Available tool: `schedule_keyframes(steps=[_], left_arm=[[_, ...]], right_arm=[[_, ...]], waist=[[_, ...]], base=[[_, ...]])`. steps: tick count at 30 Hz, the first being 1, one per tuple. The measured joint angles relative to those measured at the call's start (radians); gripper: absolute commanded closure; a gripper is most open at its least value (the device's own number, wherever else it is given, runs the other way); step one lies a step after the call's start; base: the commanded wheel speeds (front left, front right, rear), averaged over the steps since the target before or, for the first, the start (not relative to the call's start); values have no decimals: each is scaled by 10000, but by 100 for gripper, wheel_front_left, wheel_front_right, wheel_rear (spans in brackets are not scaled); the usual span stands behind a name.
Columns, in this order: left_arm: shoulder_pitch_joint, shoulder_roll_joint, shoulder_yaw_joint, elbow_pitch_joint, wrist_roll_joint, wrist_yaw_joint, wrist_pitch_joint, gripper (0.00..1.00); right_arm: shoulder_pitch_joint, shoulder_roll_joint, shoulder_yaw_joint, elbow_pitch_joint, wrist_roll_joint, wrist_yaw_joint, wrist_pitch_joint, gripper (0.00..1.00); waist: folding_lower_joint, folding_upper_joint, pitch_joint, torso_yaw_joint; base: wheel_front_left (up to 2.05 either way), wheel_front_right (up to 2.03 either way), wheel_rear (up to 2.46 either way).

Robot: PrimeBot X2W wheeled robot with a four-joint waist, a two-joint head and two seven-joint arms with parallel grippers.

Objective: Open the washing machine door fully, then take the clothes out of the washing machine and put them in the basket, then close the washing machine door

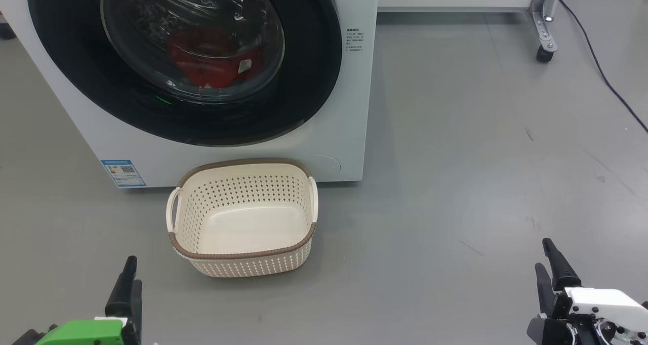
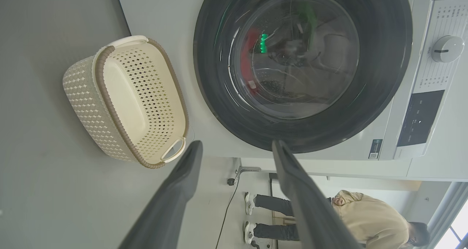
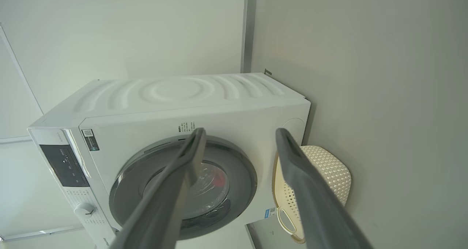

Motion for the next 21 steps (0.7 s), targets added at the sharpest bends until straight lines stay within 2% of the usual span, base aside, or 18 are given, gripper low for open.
schedule_keyframes(steps=[21], left_arm=[[-37, 17, -117, -775, 374, 0, -800, 0]], right_arm=[[-200, -44, 222, -671, -905, 0, -757, 0]], waist=[[0, 0, 48, 115]], base=[[0, 0, 0]])
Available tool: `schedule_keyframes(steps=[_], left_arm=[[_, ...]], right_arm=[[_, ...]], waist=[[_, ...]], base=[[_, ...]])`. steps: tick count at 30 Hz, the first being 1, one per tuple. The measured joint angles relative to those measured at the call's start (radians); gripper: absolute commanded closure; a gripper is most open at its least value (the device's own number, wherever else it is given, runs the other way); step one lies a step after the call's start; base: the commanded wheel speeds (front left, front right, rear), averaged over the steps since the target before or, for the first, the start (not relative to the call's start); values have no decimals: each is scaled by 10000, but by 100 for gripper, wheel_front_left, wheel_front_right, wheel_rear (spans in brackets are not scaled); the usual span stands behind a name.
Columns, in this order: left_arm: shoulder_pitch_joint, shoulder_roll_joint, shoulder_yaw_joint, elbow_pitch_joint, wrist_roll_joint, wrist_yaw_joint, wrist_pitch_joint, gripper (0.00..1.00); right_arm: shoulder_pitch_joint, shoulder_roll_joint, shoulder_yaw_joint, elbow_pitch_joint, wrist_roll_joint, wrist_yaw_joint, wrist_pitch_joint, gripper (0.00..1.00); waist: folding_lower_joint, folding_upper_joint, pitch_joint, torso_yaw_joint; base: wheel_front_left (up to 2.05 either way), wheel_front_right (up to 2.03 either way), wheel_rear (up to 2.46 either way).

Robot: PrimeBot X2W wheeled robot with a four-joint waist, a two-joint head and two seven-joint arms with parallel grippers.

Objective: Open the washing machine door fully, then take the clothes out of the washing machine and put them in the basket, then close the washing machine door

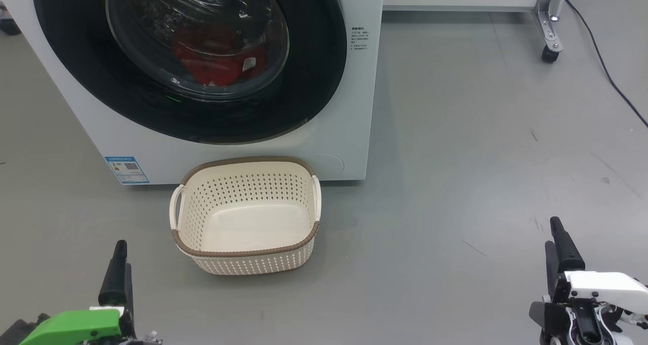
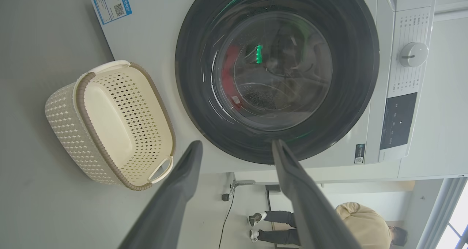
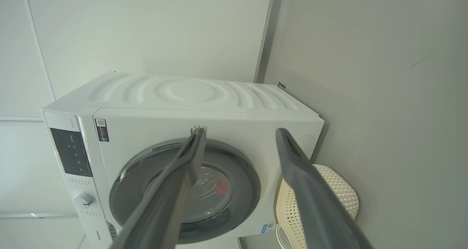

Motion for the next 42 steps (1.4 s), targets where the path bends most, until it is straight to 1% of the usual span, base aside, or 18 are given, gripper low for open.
schedule_keyframes(steps=[10, 13, 18, 20, 24, 28, 34, 35, 38, 42], left_arm=[[-91, 12, -92, -439, 337, 0, -403, 0], [-111, 23, -182, -621, 719, 0, -491, 0], [-124, 58, -240, -861, 959, 0, -669, 0], [-126, 92, -288, -961, 1237, 0, -734, 0], [-128, 186, -424, -1114, 1586, 0, -884, 0], [-128, 288, -591, -1252, 2151, 0, -1047, 0], [-128, 403, -928, -1388, 2911, 0, -1233, 0], [-128, 443, -976, -1396, 3152, 0, -1260, 0], [-128, 667, -1131, -1455, 3866, -2, -1375, 0], [-128, 725, -1197, -1476, 4671, -2, -1513, 0]], right_arm=[[-240, -36, -35, -462, -583, 2, -343, 0], [-298, -58, -59, -591, -869, 2, -445, 0], [-355, -73, -6, -771, -1469, 2, -654, 0], [-422, -79, 17, -853, -1676, -6, -702, 0], [-436, -98, 86, -1011, -1967, -88, -859, 0], [-460, -121, 224, -1158, -2389, -90, -974, 0], [-506, -157, 422, -1319, -3634, -119, -1200, 0], [-524, -161, 466, -1335, -3756, -186, -1225, 0], [-529, -165, 633, -1383, -4282, -221, -1331, 0], [-592, -173, 819, -1432, -4834, -282, -1482, 0]], waist=[[0, 0, -35, 41], [0, 0, -46, 49], [0, 0, -62, 68], [0, 0, -67, 80], [0, 0, -77, 111], [0, 0, -81, 145], [0, 0, -71, 190], [0, 0, -68, 197], [0, 0, -63, 216], [0, 0, -60, 234]], base=[[0, 0, 0], [0, 0, 0], [0, 0, 0], [0, 0, 0], [0, 0, 0], [0, 0, 0], [0, 0, 0], [0, 0, 0], [0, 0, 0], [0, 0, 0]])
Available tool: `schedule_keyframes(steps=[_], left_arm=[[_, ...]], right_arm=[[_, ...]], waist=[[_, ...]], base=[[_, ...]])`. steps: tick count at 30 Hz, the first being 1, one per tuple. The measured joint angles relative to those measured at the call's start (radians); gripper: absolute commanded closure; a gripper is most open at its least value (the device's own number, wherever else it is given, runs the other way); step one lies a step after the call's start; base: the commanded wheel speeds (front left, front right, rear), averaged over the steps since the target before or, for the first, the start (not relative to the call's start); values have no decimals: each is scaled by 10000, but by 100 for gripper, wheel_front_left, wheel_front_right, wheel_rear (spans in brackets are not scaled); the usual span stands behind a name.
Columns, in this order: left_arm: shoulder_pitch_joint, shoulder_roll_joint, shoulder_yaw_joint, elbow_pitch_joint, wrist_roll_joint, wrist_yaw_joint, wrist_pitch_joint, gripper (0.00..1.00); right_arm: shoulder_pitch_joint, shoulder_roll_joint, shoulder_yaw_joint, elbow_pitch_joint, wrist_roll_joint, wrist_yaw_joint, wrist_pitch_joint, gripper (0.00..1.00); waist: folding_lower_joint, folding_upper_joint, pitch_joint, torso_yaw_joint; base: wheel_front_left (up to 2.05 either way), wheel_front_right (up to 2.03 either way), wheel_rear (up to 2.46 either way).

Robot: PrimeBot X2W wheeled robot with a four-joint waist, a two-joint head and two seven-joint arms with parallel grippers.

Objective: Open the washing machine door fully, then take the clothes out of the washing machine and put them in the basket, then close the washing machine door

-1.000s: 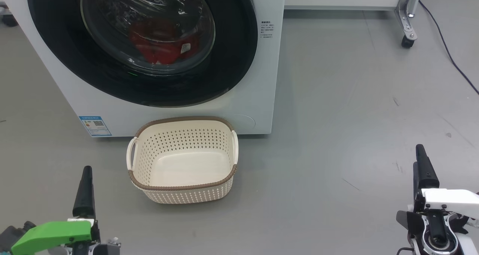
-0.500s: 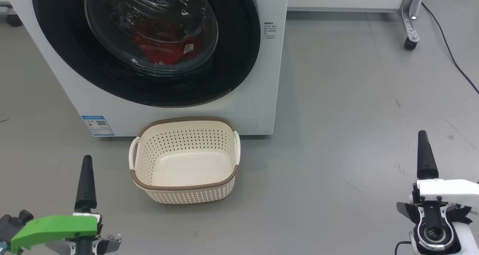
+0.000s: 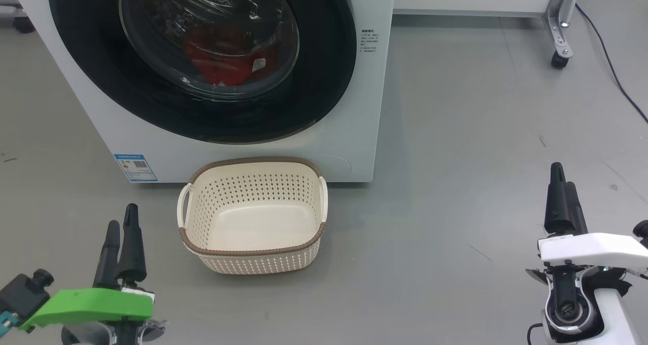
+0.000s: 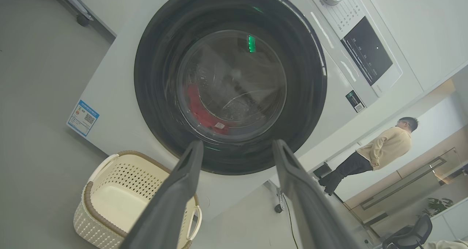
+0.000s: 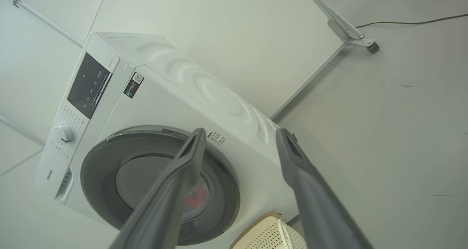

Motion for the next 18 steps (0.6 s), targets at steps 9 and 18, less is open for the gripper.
schedule_keyframes(steps=[9, 18], left_arm=[[0, 316, -426, 6, 1941, 0, -249, 0], [-1, 341, -823, 17, 3852, 0, -548, 0]], right_arm=[[-35, -44, 401, -58, -1206, -203, -238, 0], [-87, -59, 894, 4, -2746, -351, -585, 0]], waist=[[0, 0, 32, 29], [0, 0, 82, 65]], base=[[0, 0, 0], [0, 0, 0]])
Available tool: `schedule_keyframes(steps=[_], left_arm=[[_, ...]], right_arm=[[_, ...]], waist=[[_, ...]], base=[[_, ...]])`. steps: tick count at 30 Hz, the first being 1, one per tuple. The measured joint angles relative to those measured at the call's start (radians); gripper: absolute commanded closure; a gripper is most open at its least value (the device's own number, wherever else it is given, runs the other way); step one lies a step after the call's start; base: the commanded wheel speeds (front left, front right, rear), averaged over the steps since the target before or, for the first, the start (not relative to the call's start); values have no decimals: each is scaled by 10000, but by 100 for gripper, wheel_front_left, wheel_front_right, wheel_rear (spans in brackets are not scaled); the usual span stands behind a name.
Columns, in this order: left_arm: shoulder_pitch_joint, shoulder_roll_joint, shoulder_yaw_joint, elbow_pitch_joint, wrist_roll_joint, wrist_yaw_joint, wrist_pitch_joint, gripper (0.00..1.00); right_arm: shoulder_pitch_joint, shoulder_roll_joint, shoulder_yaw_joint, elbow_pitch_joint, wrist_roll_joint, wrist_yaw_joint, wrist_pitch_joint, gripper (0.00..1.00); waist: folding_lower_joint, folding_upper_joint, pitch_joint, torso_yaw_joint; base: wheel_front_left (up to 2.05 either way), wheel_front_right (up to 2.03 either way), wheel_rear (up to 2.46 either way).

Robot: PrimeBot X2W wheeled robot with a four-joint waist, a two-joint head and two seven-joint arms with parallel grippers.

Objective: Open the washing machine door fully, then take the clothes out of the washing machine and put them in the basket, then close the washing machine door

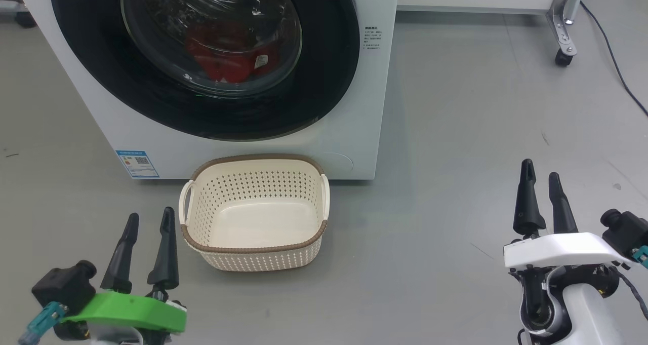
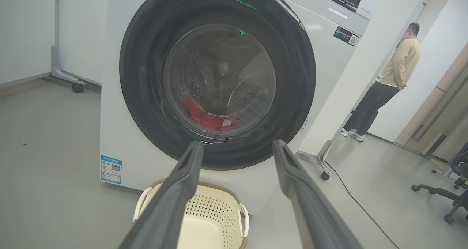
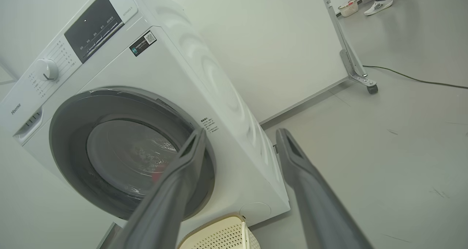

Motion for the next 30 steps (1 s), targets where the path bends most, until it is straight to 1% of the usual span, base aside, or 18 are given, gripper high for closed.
schedule_keyframes(steps=[3, 4, 5, 8, 9, 12, 13, 14, 17, 21, 25, 26, 30], left_arm=[[0, -2, -138, 40, 610, 0, -138, 0], [0, -2, -203, 82, 1037, 0, -213, 0], [0, -2, -203, 82, 1037, 0, -213, 0], [-2, 2, -345, 142, 1672, 2, -313, 0], [-4, 2, -391, 161, 1852, 4, -316, 0], [-6, 23, -512, 226, 2522, 46, -468, 0], [-11, 50, -594, 286, 2940, 65, -493, 0], [-12, 48, -625, 337, 3022, 123, -508, 0], [-13, 40, -677, 537, 3120, 190, -520, 0], [-12, -10, -698, 798, 3404, 322, -520, 0], [-12, -88, -732, 1034, 3494, 372, -520, 0], [-12, -113, -731, 1104, 3503, 399, -520, 0], [-11, -163, -713, 1344, 3505, 485, -520, 0]], right_arm=[[-51, -19, 165, 86, -518, -84, -86, 0], [-66, -23, 263, 151, -796, -146, -140, 0], [-66, -23, 263, 151, -796, -146, -140, 0], [-125, -35, 353, 286, -1193, -334, -232, 0], [-138, -42, 383, 337, -1331, -351, -297, 0], [-142, -71, 537, 560, -1778, -529, -389, 0], [-142, -71, 608, 738, -2054, -696, -431, 0], [-142, -79, 625, 846, -2163, -725, -447, 0], [-142, -125, 648, 1172, -2290, -961, -439, 0], [-141, -117, 673, 1496, -2293, -1120, -322, 0], [-142, -123, 729, 1730, -2318, -1145, -196, 0], [-142, -127, 767, 1802, -2368, -1202, -182, 0], [-145, -265, 965, 2050, -2752, -1225, -58, 0]], waist=[[0, 0, 9, 11], [0, 0, 17, 19], [0, 0, 17, 19], [0, 0, 30, 32], [0, 0, 33, 35], [0, 0, 41, 46], [0, 0, 42, 50], [0, 0, 39, 49], [0, 0, 24, 44], [0, 0, -9, 31], [0, 0, -32, 8], [0, 0, -35, 3], [0, 0, -42, -17]], base=[[0, 0, 0], [0, 0, 0], [0, 0, 0], [0, 0, 0], [0, 0, 0], [0, 0, 0], [0, 0, 0], [0, 0, 0], [0, 0, 0], [0, 0, 0], [0, 0, 0], [0, 0, 0], [0, 0, 0]])
